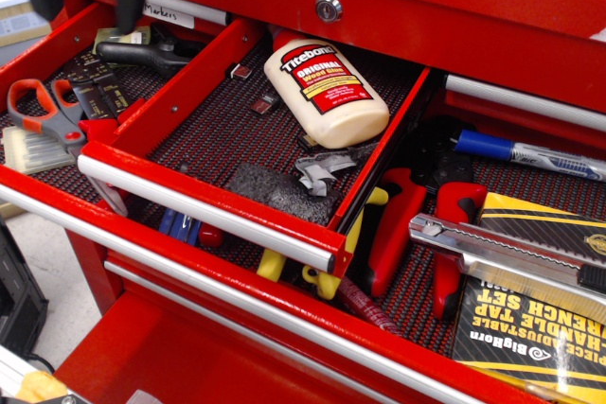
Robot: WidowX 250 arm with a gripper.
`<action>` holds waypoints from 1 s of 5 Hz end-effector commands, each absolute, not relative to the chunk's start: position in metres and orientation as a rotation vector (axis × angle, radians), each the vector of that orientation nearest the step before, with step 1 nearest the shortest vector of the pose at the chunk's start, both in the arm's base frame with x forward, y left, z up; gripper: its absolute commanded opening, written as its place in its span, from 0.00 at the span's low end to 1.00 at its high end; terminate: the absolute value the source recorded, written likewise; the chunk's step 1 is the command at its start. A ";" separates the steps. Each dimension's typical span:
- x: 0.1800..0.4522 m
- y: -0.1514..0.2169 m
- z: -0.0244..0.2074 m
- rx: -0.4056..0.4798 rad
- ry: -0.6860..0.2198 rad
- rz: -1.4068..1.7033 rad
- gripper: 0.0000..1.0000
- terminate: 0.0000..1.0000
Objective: Pick up box cutter and put into drawer
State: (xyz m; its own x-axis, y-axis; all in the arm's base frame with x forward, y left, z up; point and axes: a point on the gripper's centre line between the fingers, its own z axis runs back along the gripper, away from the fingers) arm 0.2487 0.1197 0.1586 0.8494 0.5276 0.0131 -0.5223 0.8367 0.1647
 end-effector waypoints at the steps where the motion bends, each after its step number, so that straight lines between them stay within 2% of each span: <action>1: 0.266 0.037 0.175 0.004 0.008 1.009 1.00 0.00; 2: 0.288 -0.007 0.165 -0.043 0.000 1.258 1.00 0.00; 3: 0.299 -0.054 0.170 -0.045 0.057 1.339 1.00 0.00; 5: 0.300 -0.156 0.151 -0.019 0.034 1.291 1.00 0.00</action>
State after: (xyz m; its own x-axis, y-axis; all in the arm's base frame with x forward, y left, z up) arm 0.2799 -0.1693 0.1292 0.2930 0.9561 -0.0076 -0.9543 0.2929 0.0585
